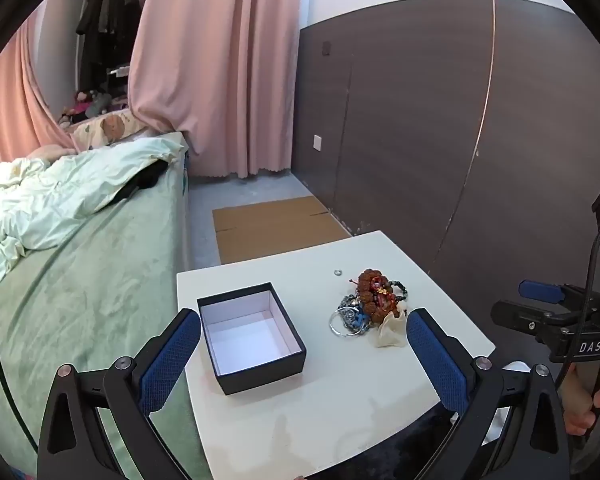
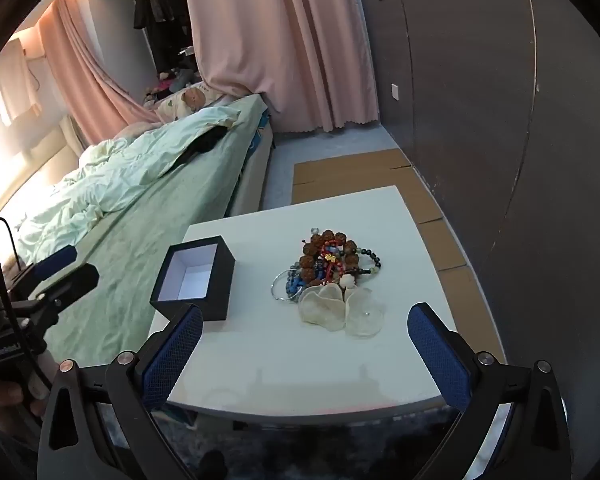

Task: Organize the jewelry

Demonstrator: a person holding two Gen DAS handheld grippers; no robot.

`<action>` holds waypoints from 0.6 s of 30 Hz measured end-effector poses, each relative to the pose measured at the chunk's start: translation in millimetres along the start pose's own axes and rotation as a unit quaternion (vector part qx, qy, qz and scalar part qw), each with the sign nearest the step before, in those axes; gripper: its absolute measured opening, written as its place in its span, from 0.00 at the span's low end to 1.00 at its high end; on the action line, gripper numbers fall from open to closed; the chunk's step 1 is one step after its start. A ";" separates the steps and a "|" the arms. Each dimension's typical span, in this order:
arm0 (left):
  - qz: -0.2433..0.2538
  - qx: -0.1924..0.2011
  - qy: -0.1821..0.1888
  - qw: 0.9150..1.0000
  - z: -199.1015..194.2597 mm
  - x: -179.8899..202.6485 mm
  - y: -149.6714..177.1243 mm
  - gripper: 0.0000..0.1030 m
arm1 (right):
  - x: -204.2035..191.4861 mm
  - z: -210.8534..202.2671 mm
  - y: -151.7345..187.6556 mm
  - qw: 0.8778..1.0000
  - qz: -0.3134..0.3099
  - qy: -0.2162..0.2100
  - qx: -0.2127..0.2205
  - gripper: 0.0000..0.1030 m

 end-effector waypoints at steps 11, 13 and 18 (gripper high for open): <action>-0.017 0.002 0.004 1.000 -4.5 -8.3 -0.4 1.00 | -2.6 1.4 0.4 1.000 -0.006 0.004 -0.005 1.00; -0.019 0.006 0.007 1.000 -6.5 -9.4 1.4 1.00 | -2.1 1.9 0.6 1.000 -0.005 0.005 -0.005 1.00; -0.019 0.003 0.012 1.000 -10.0 -8.3 6.2 1.00 | -2.0 2.2 0.4 1.000 -0.007 0.005 -0.004 1.00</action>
Point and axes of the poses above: each gripper's, at about its wrist camera, not at the fingertips, and z roughly the way its jaws point, x to its right, y to its underside, the point moved 2 cm from there along z, roughly the way its jaws point, and after that the axes turned 9 degrees about -z, right-handed, at the moved point
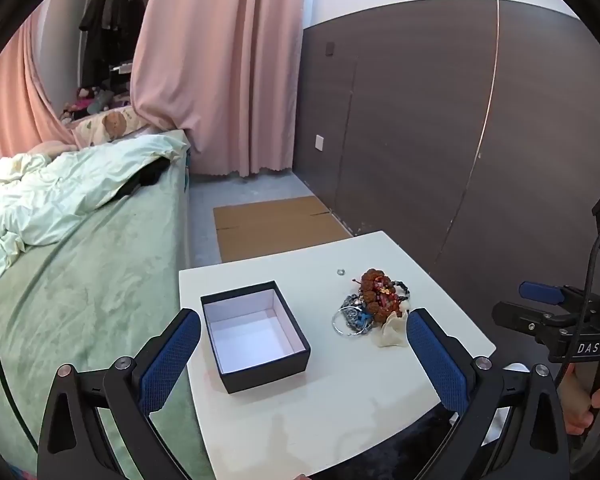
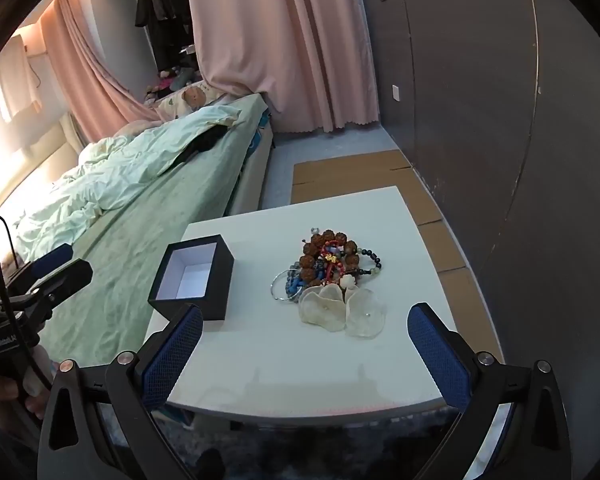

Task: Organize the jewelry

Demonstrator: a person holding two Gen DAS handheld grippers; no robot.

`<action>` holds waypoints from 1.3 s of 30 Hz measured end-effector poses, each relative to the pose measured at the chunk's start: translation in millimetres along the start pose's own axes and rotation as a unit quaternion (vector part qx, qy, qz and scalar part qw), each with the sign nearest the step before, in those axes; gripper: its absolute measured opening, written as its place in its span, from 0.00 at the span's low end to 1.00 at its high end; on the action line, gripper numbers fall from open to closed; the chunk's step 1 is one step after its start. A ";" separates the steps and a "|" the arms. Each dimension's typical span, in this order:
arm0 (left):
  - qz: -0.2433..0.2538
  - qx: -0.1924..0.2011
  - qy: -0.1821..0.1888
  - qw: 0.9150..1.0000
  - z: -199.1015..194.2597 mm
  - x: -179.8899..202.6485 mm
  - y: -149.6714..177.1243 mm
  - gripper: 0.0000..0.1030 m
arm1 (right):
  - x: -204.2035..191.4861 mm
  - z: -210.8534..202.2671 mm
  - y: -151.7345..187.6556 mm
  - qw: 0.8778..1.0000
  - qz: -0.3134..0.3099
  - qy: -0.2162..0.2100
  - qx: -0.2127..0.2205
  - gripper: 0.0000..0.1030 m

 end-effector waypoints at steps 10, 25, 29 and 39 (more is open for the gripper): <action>0.005 -0.006 0.008 1.000 8.3 5.6 -5.6 1.00 | -1.5 -1.5 0.3 1.000 0.000 0.000 0.001 1.00; 0.005 -0.006 0.017 1.000 9.2 3.0 -4.1 1.00 | 0.8 -0.8 -1.0 1.000 -0.006 0.006 0.009 1.00; 0.007 -0.007 0.020 1.000 10.7 4.9 -3.3 1.00 | 0.9 -2.7 -1.2 1.000 -0.006 0.008 0.013 1.00; 0.010 -0.005 0.033 0.999 10.0 7.8 -0.1 1.00 | 2.0 -3.2 -1.0 1.000 -0.008 0.011 0.015 1.00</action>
Point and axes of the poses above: each gripper's, at about its wrist camera, not at the fingertips, and z roughly the way its jaws point, x to its right, y to its underside, the point moved 2 cm from there along z, roughly the way its jaws point, and after that the axes turned 9 degrees about -z, right-handed, at the moved point
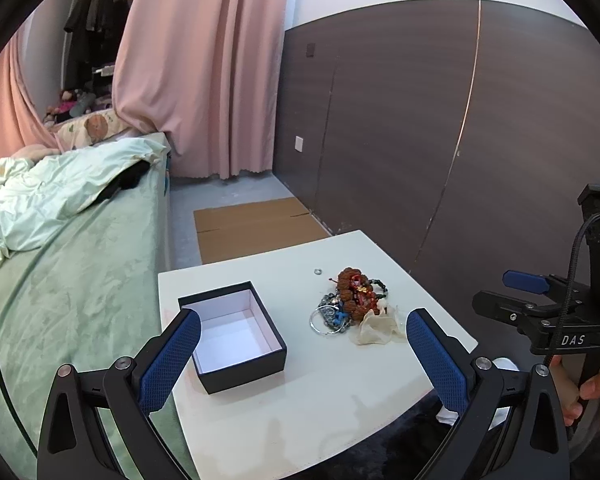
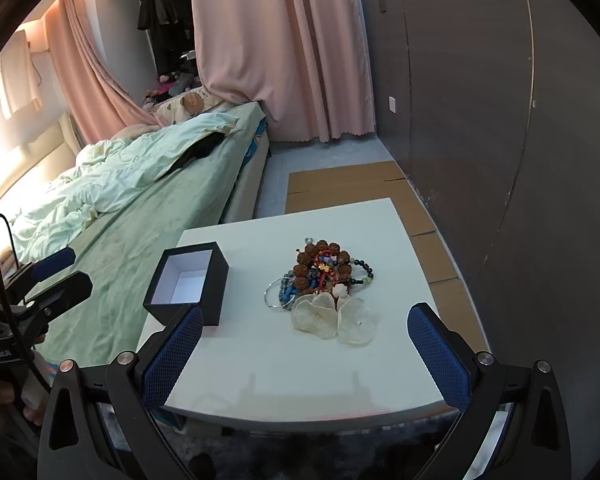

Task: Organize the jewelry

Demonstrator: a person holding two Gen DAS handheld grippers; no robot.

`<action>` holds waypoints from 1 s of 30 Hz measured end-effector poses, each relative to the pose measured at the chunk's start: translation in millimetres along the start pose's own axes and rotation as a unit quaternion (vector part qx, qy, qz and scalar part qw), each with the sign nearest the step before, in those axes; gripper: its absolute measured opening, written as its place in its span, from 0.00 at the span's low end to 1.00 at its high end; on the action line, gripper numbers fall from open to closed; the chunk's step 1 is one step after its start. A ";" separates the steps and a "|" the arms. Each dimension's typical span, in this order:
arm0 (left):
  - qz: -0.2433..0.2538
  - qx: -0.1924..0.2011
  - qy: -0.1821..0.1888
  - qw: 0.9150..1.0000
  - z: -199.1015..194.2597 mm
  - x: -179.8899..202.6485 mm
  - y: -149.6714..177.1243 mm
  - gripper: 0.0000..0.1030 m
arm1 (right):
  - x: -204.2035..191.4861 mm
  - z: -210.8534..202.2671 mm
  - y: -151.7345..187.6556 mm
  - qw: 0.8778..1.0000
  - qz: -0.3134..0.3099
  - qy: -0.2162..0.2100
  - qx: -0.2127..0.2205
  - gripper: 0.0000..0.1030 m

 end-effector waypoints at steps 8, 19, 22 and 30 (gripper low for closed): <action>0.000 0.002 0.003 1.000 -1.3 0.6 1.0 1.00 | 0.4 0.4 0.1 1.000 -0.001 0.001 0.000 1.00; 0.000 -0.002 0.007 1.000 1.7 -0.7 -0.6 1.00 | 4.4 6.2 0.2 1.000 0.003 0.007 -0.004 1.00; 0.003 -0.004 0.008 1.000 4.1 -0.3 -0.8 1.00 | 6.7 8.3 -0.6 1.000 0.006 0.007 -0.005 1.00; 0.001 -0.014 0.009 1.000 13.9 -1.1 -2.3 1.00 | 14.0 14.1 -1.9 1.000 0.025 -0.002 -0.010 1.00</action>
Point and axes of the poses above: each gripper's, at about its wrist camera, not at the fingertips, and z roughly the way its jaws point, x to its right, y to its underside, the point moved 2 cm from there along z, roughly the way its jaws point, and after that the axes turned 9 degrees about -z, right-handed, at the moved point
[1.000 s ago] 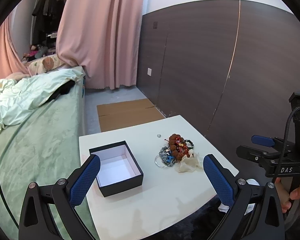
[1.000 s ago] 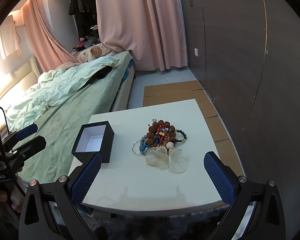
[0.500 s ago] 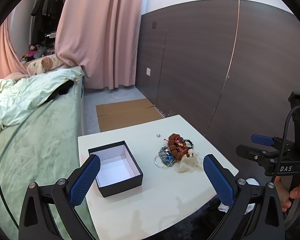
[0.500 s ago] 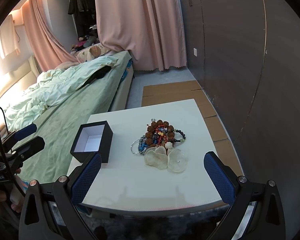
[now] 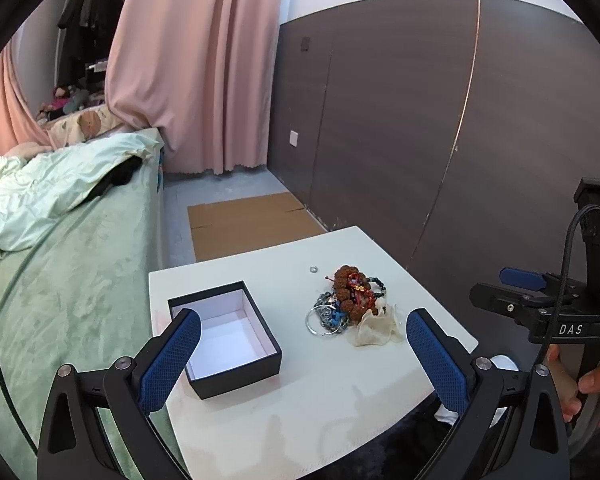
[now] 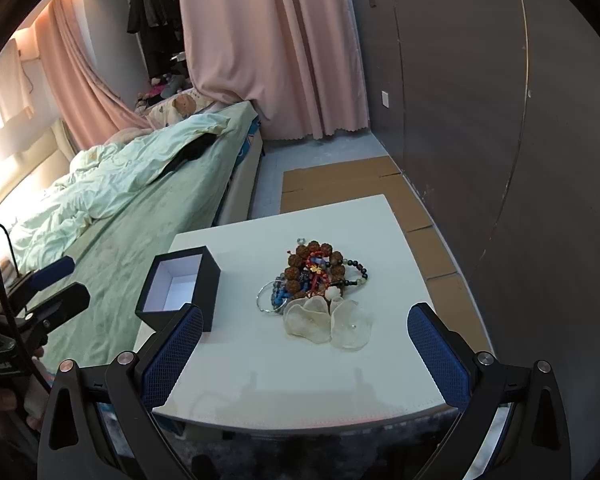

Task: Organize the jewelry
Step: 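Lower the left gripper onto the brown wooden bead bracelet and close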

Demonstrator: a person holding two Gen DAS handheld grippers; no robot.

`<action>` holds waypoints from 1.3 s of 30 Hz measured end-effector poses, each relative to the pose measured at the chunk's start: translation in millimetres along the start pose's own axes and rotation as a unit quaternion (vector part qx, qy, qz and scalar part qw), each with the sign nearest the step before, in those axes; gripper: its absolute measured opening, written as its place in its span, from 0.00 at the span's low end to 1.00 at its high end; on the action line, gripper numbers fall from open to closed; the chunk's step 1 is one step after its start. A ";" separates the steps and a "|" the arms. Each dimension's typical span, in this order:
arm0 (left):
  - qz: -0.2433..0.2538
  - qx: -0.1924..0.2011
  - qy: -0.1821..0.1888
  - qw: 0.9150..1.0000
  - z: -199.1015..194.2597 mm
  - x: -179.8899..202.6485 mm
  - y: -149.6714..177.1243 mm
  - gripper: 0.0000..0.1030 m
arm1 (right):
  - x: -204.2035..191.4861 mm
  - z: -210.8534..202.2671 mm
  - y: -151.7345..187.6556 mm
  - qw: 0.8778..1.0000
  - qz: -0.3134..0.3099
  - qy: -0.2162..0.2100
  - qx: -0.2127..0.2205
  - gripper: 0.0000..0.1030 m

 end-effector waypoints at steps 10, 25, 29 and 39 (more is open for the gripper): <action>-0.016 -0.029 0.020 0.999 32.1 -0.3 -4.5 0.93 | 33.1 23.7 1.2 0.997 0.070 -0.023 -0.023 0.91; 0.003 -0.080 0.036 0.996 90.2 13.9 -8.2 0.67 | 64.9 107.7 17.3 0.970 0.181 -0.108 -0.119 0.67; -0.006 -0.100 0.041 0.994 107.1 11.5 -9.6 0.60 | 64.3 136.1 21.6 0.962 0.189 -0.131 -0.149 0.66; -0.016 -0.112 0.050 0.992 142.9 7.9 -22.2 0.60 | 58.4 170.5 18.6 0.951 0.190 -0.167 -0.176 0.04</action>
Point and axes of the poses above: each gripper's, at about its wrist camera, not at the fingertips, and z roughly the way its jaws point, x to its right, y to its underside, the point moved 2 cm from there along z, roughly the way its jaws point, and after that the axes turned 9 degrees about -z, right-handed, at the moved point
